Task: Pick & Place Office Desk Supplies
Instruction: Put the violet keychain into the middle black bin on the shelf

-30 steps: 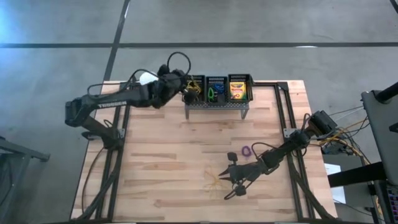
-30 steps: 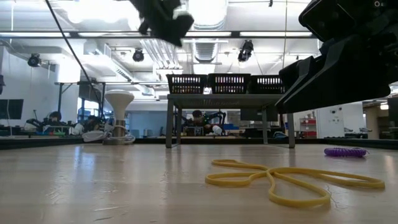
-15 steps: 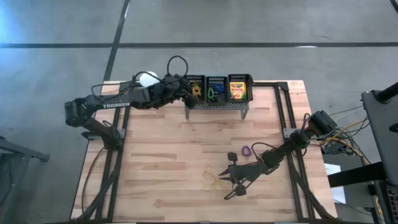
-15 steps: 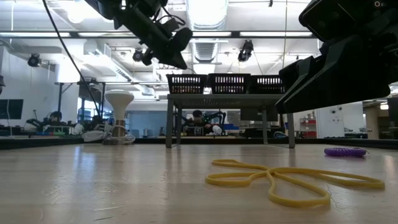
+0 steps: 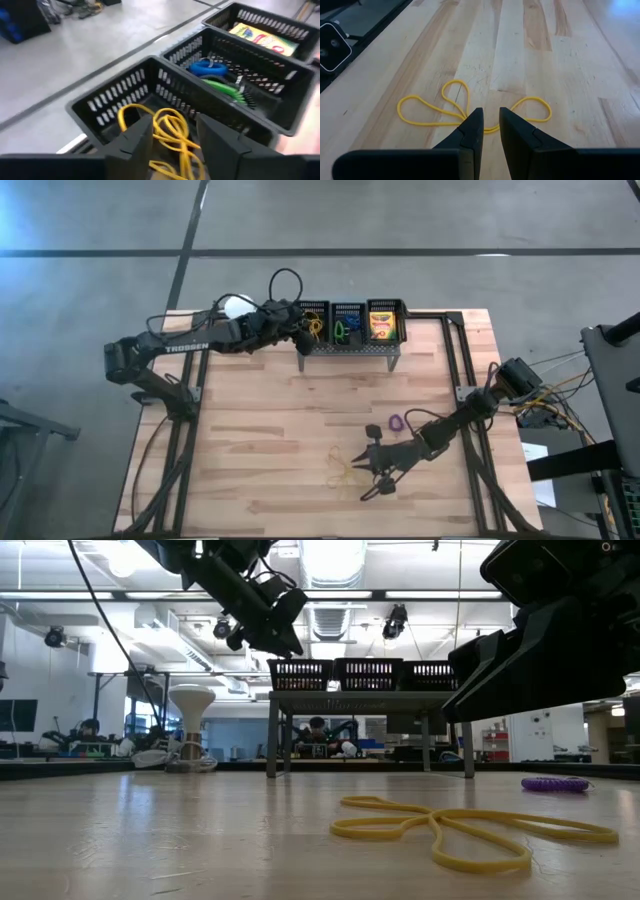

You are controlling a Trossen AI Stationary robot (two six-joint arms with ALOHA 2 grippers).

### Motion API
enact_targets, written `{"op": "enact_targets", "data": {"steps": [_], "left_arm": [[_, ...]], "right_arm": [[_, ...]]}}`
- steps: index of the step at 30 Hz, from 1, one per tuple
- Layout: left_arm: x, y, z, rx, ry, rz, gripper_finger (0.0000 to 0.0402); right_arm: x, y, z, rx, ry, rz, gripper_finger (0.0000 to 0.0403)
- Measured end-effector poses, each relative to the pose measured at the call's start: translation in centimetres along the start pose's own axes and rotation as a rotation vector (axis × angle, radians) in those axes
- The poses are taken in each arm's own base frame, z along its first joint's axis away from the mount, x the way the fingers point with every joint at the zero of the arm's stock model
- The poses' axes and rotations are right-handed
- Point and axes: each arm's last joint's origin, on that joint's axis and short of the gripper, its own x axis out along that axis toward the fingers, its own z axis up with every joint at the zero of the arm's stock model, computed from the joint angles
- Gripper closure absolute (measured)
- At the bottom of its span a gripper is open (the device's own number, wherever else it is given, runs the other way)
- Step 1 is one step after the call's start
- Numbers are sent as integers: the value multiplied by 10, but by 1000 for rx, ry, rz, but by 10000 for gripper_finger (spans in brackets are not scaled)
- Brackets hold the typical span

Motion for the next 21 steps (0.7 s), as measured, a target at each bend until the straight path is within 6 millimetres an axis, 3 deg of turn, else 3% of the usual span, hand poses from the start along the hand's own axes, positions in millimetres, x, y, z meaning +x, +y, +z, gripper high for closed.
{"op": "enact_targets", "data": {"steps": [6,11,16,21], "left_arm": [[1,8,4,-119,59,-91,218],[-9,-2,27,-93,12,-213,214],[-30,-33,44,48,-29,-277,230],[-56,-85,25,198,-31,-307,264]], "right_arm": [[0,0,0,-1,0,0,346],[0,0,0,-10,0,0,346],[0,0,0,-11,0,0,346],[0,0,-1,-12,6,-1,346]]}}
